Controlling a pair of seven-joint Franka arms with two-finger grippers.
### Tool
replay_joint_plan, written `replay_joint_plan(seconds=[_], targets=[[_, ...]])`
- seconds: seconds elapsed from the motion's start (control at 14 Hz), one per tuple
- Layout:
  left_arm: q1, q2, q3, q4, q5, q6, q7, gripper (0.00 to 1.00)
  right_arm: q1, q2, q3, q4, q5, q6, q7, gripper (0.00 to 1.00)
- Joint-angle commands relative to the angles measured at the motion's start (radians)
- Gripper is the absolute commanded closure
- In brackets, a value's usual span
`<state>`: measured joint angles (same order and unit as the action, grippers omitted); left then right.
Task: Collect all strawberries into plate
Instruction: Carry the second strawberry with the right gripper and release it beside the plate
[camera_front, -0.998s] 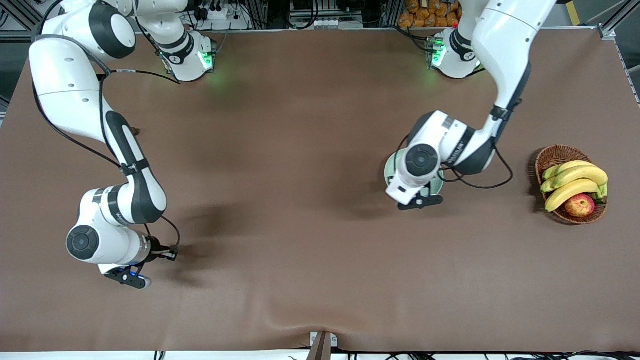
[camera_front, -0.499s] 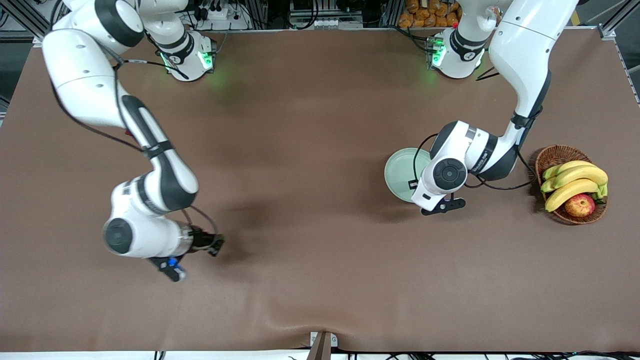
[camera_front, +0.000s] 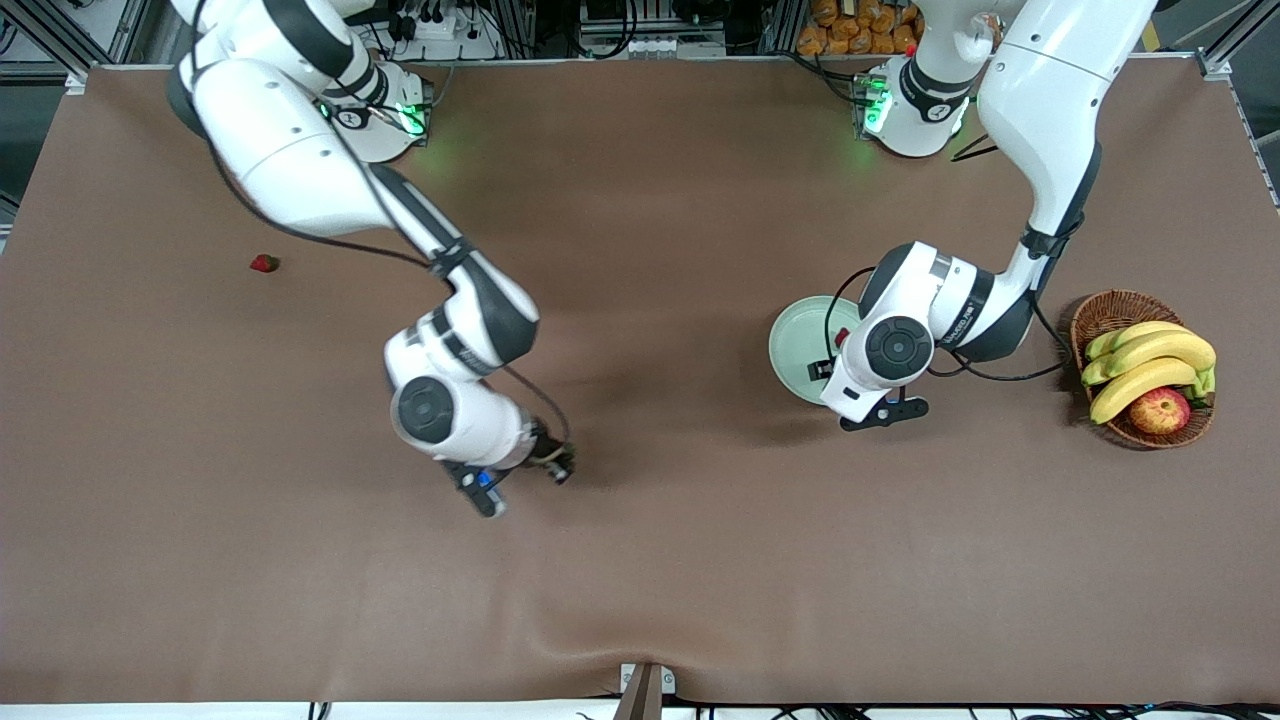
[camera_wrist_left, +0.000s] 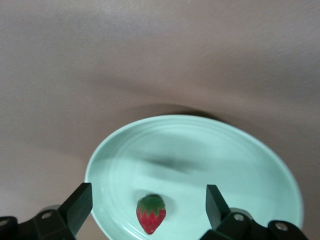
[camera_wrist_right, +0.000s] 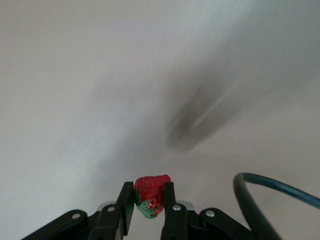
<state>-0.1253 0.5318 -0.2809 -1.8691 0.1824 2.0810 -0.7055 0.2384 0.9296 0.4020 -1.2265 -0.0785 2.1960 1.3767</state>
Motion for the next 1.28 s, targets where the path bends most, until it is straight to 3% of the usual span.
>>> replay_joint_plan(seconds=[0.0, 0.21, 0.57, 0.71, 0.86, 0.93, 1.21], targets=[[0.001, -0.018, -0.008, 0.021, -0.044, 0.001, 0.003, 0.00, 0.061, 0.015, -0.005, 0.005, 0.017, 0.062, 0.138, 0.94], [-0.007, -0.019, -0.011, 0.025, -0.044, 0.004, 0.001, 0.00, 0.157, 0.057, -0.006, 0.004, 0.013, 0.180, 0.277, 0.94], [-0.008, -0.016, -0.020, 0.025, -0.046, 0.037, -0.012, 0.00, 0.216, 0.075, -0.008, -0.019, 0.016, 0.226, 0.340, 0.90], [-0.008, -0.015, -0.030, 0.025, -0.047, 0.066, -0.020, 0.00, 0.220, 0.090, -0.011, -0.021, 0.013, 0.226, 0.346, 0.67], [-0.011, -0.010, -0.038, 0.025, -0.052, 0.093, -0.046, 0.00, 0.220, 0.092, -0.017, -0.021, 0.011, 0.226, 0.341, 0.04], [-0.011, -0.010, -0.041, 0.027, -0.052, 0.102, -0.049, 0.00, 0.220, 0.092, -0.020, -0.019, 0.008, 0.225, 0.335, 0.00], [-0.016, 0.008, -0.041, 0.068, -0.054, 0.122, -0.051, 0.00, 0.181, 0.049, -0.015, -0.010, 0.017, 0.153, 0.332, 0.00]])
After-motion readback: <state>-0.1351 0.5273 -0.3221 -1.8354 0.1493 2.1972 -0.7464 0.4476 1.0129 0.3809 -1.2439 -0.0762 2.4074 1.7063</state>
